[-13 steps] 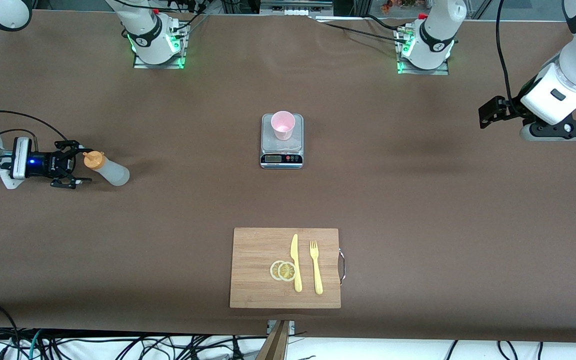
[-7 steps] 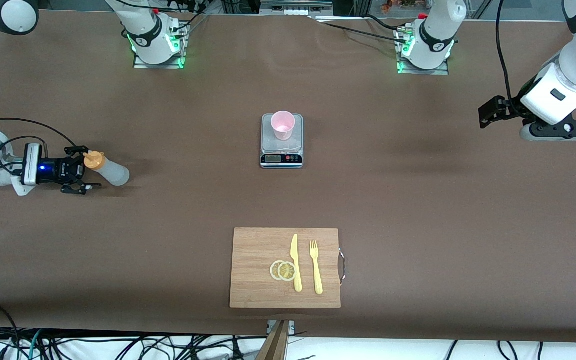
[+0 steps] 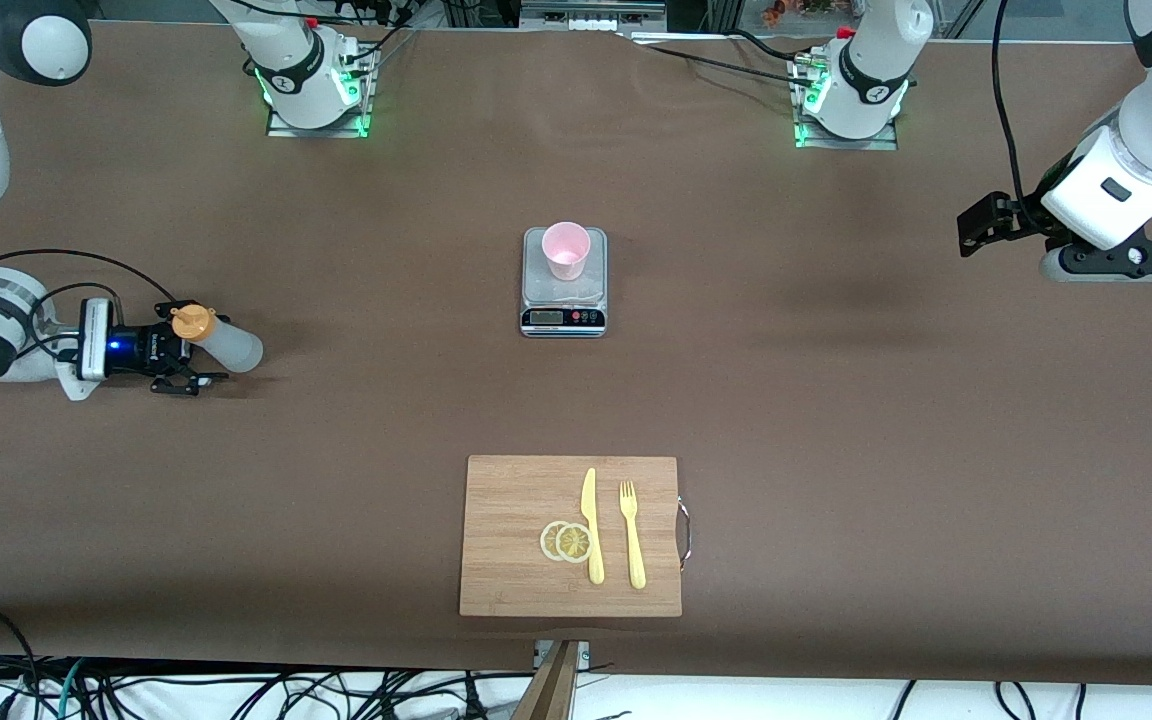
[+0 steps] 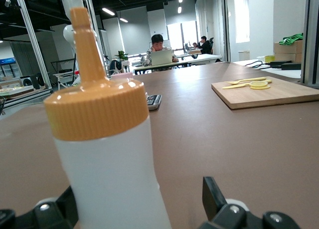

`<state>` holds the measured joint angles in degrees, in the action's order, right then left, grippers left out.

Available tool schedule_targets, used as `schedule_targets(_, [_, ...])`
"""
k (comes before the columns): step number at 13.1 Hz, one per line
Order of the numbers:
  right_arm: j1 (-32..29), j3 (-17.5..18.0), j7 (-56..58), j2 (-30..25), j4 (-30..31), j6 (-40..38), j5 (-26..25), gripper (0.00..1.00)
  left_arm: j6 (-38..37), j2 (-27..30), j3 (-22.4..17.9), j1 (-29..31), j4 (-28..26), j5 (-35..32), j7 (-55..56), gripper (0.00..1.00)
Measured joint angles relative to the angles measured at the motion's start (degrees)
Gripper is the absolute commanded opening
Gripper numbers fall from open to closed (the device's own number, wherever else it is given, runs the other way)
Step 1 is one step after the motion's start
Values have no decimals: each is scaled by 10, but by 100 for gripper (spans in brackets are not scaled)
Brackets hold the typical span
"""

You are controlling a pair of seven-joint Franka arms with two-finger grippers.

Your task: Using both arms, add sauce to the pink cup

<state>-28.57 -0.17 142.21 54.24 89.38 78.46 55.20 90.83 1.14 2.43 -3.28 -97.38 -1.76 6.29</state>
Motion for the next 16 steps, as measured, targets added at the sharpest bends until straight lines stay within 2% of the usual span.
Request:
schedule_targets(4, [9, 0, 26, 3, 0, 0, 0, 99, 0, 0, 0, 0, 0, 0, 0, 100])
schedule_targets(5, [11, 0, 35, 3, 0, 0, 0, 90, 0, 0, 0, 1, 0, 0, 0, 100])
schedule_targets(6, [13, 0, 44, 3, 0, -1, 0, 65, 0, 0, 0, 1, 0, 0, 0, 100])
schedule_targets(7, [14, 0, 49, 3, 0, -2, 0, 44, 0, 0, 0, 1, 0, 0, 0, 100])
schedule_targets(10, [17, 0, 51, 3, 0, -3, 0, 0, 0, 0, 0, 1, 0, 0, 0, 100])
schedule_targets(16, [17, 0, 55, 3, 0, -4, 0, 0, 0, 0, -1, 2, 0, 0, 0, 100])
